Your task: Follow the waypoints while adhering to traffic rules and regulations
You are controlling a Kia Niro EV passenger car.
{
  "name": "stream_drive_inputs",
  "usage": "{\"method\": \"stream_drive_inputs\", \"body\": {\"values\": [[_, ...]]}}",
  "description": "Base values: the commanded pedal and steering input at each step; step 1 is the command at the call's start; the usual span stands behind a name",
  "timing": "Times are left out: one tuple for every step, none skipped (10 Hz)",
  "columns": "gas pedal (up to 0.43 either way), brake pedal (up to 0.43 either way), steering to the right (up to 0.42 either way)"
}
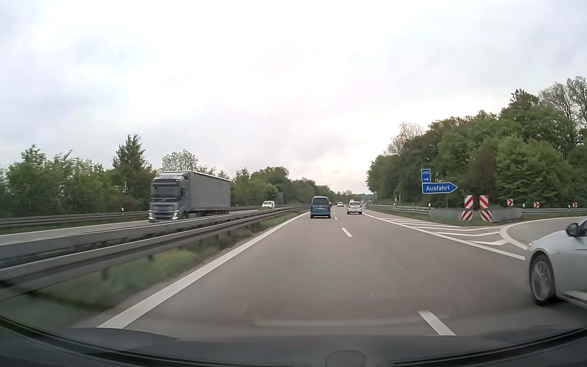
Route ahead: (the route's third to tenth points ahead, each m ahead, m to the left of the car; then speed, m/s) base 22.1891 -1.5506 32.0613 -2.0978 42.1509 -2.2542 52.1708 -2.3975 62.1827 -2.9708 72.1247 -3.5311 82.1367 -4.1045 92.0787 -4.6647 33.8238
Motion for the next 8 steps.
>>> {"method": "stream_drive_inputs", "body": {"values": [[0.339, 0.000, 0.004], [0.339, 0.000, 0.004], [0.339, 0.000, 0.004], [0.339, 0.000, 0.004], [0.339, 0.000, 0.004], [0.339, 0.000, 0.004], [0.339, 0.000, 0.004], [0.331, 0.000, 0.004]]}}
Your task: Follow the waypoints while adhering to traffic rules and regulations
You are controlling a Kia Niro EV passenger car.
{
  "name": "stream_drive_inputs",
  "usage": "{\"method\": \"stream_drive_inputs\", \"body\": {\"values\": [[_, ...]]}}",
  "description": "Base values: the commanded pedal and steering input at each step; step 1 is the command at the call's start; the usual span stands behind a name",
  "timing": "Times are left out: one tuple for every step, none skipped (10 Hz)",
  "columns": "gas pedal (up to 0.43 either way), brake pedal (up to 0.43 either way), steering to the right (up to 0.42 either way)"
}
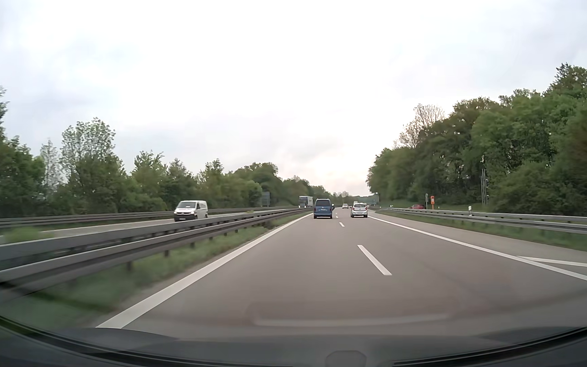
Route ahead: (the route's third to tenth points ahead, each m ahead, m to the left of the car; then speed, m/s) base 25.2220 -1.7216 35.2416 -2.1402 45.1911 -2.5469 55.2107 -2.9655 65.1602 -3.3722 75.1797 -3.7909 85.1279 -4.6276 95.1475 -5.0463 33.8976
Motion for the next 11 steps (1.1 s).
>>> {"method": "stream_drive_inputs", "body": {"values": [[0.319, 0.000, 0.005], [0.311, 0.000, 0.005], [0.311, 0.000, 0.005], [0.311, 0.000, 0.005], [0.311, 0.000, 0.005], [0.311, 0.000, 0.005], [0.311, 0.000, 0.005], [0.311, 0.000, 0.005], [0.311, 0.000, 0.005], [0.311, 0.000, 0.005], [0.311, 0.000, 0.005]]}}
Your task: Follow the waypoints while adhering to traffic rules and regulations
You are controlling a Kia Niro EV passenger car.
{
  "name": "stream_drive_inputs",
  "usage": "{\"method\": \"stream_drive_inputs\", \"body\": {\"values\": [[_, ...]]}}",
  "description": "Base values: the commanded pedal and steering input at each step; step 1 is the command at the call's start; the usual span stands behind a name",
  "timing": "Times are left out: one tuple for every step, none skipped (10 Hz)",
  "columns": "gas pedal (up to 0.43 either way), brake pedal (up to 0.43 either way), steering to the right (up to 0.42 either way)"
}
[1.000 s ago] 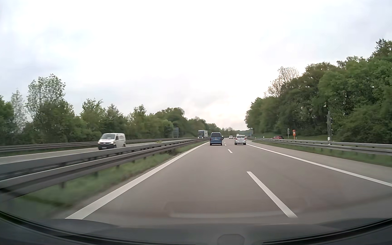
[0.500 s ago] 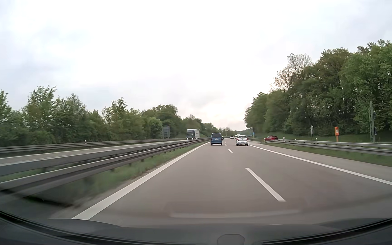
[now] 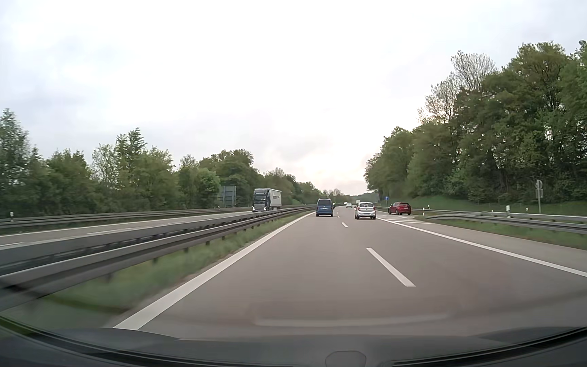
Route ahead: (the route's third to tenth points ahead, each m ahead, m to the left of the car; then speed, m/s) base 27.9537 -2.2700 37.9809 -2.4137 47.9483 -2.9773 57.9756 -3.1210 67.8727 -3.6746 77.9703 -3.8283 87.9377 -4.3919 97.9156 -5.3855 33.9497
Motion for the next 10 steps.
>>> {"method": "stream_drive_inputs", "body": {"values": [[0.311, 0.000, 0.005], [0.311, 0.000, 0.005], [0.311, 0.000, 0.005], [0.299, 0.000, 0.005], [0.299, 0.000, 0.005], [0.299, 0.000, 0.005], [0.299, 0.000, 0.006], [0.299, 0.000, 0.006], [0.299, 0.000, 0.006], [0.299, 0.000, 0.006]]}}
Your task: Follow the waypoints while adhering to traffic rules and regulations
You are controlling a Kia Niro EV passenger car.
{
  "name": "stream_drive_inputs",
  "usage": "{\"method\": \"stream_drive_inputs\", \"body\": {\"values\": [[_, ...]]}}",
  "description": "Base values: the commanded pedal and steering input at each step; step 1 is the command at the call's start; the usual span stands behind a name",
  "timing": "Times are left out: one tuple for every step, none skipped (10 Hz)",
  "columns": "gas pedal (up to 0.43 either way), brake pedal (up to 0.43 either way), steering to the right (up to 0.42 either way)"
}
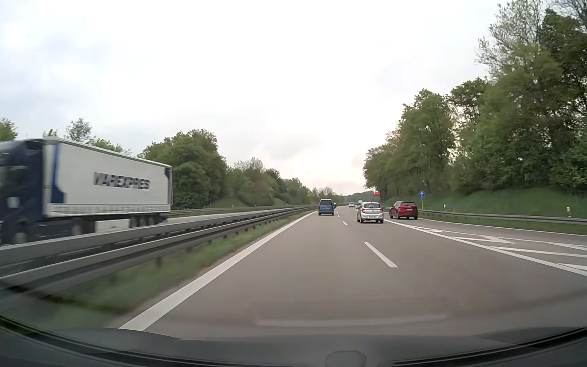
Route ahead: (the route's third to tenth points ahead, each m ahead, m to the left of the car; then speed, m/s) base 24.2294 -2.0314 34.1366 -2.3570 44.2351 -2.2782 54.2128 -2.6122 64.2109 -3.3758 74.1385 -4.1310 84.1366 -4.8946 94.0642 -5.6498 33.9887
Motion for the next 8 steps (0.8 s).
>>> {"method": "stream_drive_inputs", "body": {"values": [[0.299, 0.000, 0.006], [0.287, 0.000, 0.006], [0.287, 0.000, 0.006], [0.287, 0.000, 0.006], [0.287, 0.000, 0.006], [0.287, 0.000, 0.006], [0.287, 0.000, 0.006], [0.287, 0.000, 0.007]]}}
